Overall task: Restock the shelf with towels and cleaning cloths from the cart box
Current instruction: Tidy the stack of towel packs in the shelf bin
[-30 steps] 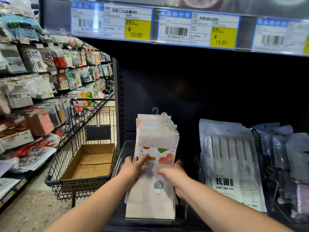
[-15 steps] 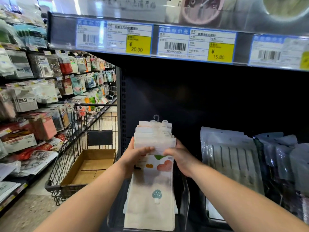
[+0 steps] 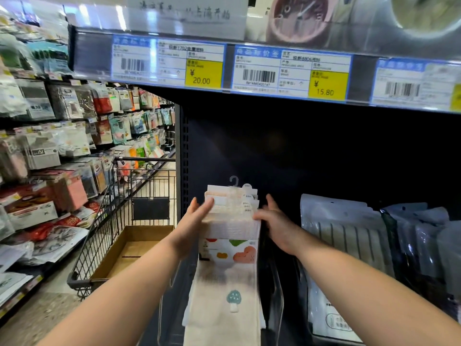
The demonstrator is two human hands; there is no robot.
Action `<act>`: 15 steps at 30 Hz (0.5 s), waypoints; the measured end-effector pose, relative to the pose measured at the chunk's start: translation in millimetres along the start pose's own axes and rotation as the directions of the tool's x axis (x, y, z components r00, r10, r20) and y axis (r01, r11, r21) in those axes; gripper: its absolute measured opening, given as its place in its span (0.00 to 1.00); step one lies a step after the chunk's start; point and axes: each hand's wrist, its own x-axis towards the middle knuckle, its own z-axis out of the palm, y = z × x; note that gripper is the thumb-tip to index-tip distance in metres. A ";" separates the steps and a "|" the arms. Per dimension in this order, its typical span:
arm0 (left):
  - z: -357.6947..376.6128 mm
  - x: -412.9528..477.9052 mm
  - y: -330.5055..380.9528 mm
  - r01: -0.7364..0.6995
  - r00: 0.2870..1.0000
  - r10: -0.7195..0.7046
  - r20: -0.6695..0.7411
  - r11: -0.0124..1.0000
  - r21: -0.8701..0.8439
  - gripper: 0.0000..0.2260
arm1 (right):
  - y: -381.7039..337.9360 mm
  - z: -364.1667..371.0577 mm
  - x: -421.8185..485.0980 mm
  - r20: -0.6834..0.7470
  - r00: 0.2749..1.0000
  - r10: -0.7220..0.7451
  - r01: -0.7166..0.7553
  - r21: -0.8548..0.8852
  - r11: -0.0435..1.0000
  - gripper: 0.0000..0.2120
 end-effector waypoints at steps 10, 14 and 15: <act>4.3 16.1 15.7 0.094 0.995 -0.095 -0.023 0.994 -0.049 0.30 | -6.4 8.8 20.5 -0.074 0.996 0.056 -0.048 0.102 0.994 0.24; 6.1 7.7 16.2 0.122 0.991 -0.126 -0.055 0.991 -0.060 0.33 | -7.8 9.2 19.8 -0.059 0.996 0.061 -0.054 0.121 0.991 0.25; 6.5 4.7 13.3 0.130 0.989 -0.135 -0.063 0.988 -0.081 0.34 | -7.0 11.0 17.4 -0.072 0.996 0.061 -0.051 0.131 0.990 0.25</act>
